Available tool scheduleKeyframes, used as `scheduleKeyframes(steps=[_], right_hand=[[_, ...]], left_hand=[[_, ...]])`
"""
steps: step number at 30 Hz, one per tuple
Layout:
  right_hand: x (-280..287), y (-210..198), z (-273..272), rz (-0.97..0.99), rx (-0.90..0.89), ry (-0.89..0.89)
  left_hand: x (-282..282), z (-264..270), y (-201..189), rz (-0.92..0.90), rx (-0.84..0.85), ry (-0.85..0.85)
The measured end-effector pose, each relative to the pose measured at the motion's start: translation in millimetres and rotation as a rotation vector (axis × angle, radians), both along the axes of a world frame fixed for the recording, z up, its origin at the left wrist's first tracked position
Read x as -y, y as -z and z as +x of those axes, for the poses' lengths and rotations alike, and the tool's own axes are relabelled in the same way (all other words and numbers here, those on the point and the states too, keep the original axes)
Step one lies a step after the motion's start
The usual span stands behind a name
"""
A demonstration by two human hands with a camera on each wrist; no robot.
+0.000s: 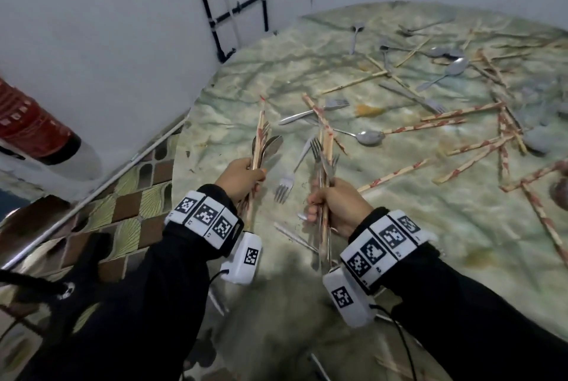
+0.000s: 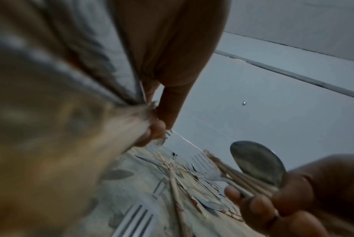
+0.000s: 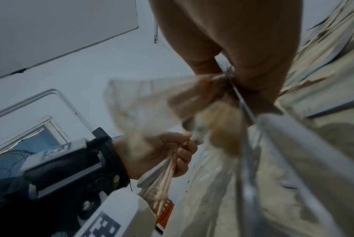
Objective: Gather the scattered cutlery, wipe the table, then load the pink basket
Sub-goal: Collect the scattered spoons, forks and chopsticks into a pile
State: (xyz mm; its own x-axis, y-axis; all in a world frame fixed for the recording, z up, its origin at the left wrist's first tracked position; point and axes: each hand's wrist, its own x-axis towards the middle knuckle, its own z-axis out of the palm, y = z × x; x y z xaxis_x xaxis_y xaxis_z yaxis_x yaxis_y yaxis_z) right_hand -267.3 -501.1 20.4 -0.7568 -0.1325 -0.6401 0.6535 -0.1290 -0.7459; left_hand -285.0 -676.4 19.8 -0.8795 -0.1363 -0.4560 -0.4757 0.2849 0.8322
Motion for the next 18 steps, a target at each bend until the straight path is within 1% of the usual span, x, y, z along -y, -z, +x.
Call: scheduleKeyframes(steps=[3, 5, 8, 10, 13, 15, 18], right_hand=[[33.7, -6.5, -7.4, 0.022, -0.007, -0.025], [58.8, -11.2, -13.6, 0.047, -0.015, -0.067], [95.0, -10.1, -23.0, 0.074, -0.006, -0.069], [116.4, -3.8, -30.1, 0.106, 0.027, -0.057], [142.7, 7.8, -44.5, 0.120, 0.078, -0.001], [156.4, 12.0, -54.5, 0.152, 0.082, 0.033], [170.6, 16.2, -68.3, 0.176, 0.089, 0.069]], left_hand=[[24.4, -10.0, 2.3, 0.012, -0.005, 0.055], [40.6, -16.9, -0.6, 0.019, -0.022, 0.064], [66.2, -30.6, -3.0, -0.014, -0.039, 0.062], [80.0, -40.6, -1.2, -0.032, -0.041, 0.053], [94.2, -55.7, 6.3, -0.055, 0.007, 0.071], [101.0, -65.3, 12.2, -0.042, 0.052, 0.068], [109.2, -77.1, 20.2, -0.007, 0.094, 0.017]])
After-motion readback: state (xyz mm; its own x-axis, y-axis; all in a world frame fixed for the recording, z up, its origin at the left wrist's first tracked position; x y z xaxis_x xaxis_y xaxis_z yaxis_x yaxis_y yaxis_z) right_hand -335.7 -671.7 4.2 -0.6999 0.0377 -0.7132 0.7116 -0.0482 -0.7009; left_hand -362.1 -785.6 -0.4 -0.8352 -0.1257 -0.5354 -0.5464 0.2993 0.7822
